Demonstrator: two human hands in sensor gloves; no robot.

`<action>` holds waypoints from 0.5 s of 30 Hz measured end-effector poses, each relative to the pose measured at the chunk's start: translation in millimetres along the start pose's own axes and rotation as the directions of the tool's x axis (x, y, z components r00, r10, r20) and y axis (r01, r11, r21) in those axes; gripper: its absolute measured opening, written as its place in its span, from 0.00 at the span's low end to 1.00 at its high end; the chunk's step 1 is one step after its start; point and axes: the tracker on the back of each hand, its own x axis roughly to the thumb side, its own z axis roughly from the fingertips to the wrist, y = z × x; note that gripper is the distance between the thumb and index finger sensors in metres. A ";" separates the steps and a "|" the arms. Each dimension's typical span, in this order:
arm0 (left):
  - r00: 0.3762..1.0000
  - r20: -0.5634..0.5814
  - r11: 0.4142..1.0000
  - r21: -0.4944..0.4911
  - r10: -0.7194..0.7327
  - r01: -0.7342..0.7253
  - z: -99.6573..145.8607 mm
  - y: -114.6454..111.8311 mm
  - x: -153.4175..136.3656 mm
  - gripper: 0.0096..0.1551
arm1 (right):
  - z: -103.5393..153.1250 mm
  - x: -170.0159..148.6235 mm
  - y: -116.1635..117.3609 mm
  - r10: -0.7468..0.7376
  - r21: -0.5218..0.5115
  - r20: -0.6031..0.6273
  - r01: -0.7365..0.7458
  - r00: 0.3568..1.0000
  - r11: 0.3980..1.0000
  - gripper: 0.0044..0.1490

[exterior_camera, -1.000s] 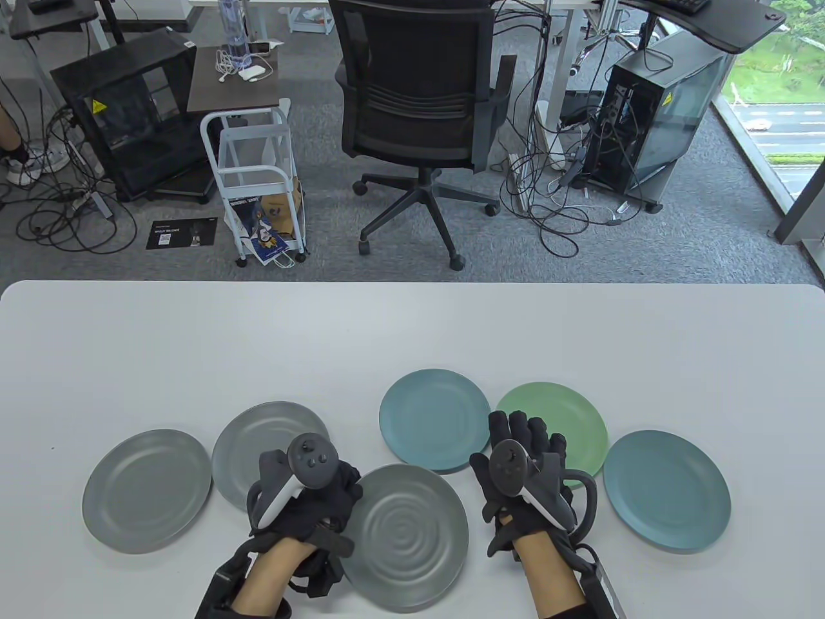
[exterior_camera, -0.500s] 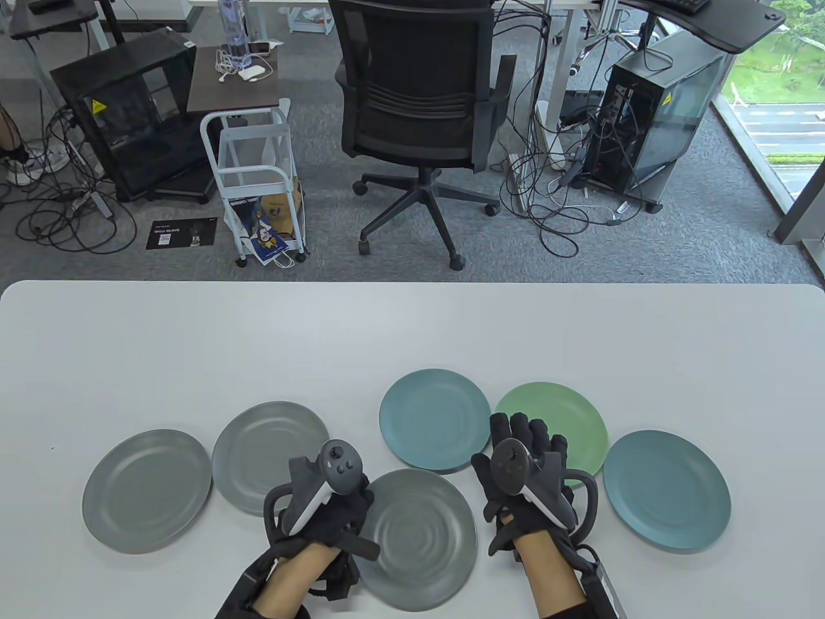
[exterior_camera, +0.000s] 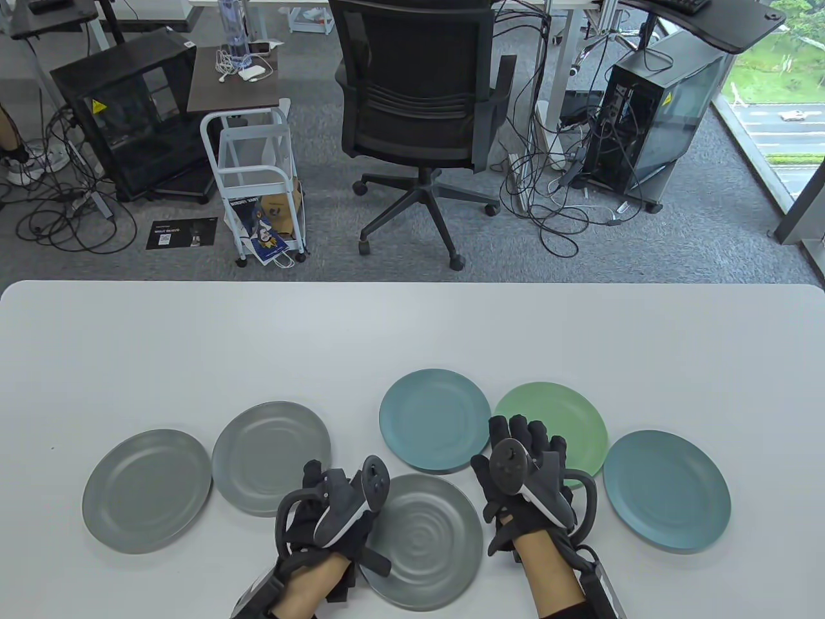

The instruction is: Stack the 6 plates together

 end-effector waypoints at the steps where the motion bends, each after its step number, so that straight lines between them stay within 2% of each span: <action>1: 1.000 -0.019 1.000 0.028 0.014 -0.014 1.1 4.9 -4.6 0.28 | 0.0 0.1 -0.1 0.001 0.000 0.001 -0.001 1.000 1.000 0.45; 5: 0.994 -0.102 0.992 0.123 -0.028 0.041 1.3 20.3 -26.1 0.28 | -0.3 0.9 0.6 0.004 0.001 0.003 -0.004 1.000 1.000 0.45; 8: 0.981 -0.180 0.983 0.149 -0.076 0.103 -2.3 24.0 -42.4 0.29 | -0.1 1.9 1.1 0.007 0.000 0.007 -0.007 1.000 1.000 0.45; 11: 0.969 -0.219 0.980 0.133 -0.115 0.146 -8.0 22.0 -53.6 0.32 | 0.0 3.0 1.5 0.008 -0.001 0.011 -0.008 1.000 1.000 0.45; 15: 0.946 -0.233 0.968 0.061 -0.223 0.243 -14.5 15.3 -59.8 0.39 | -0.2 4.0 2.2 0.010 -0.002 0.015 -0.010 1.000 1.000 0.45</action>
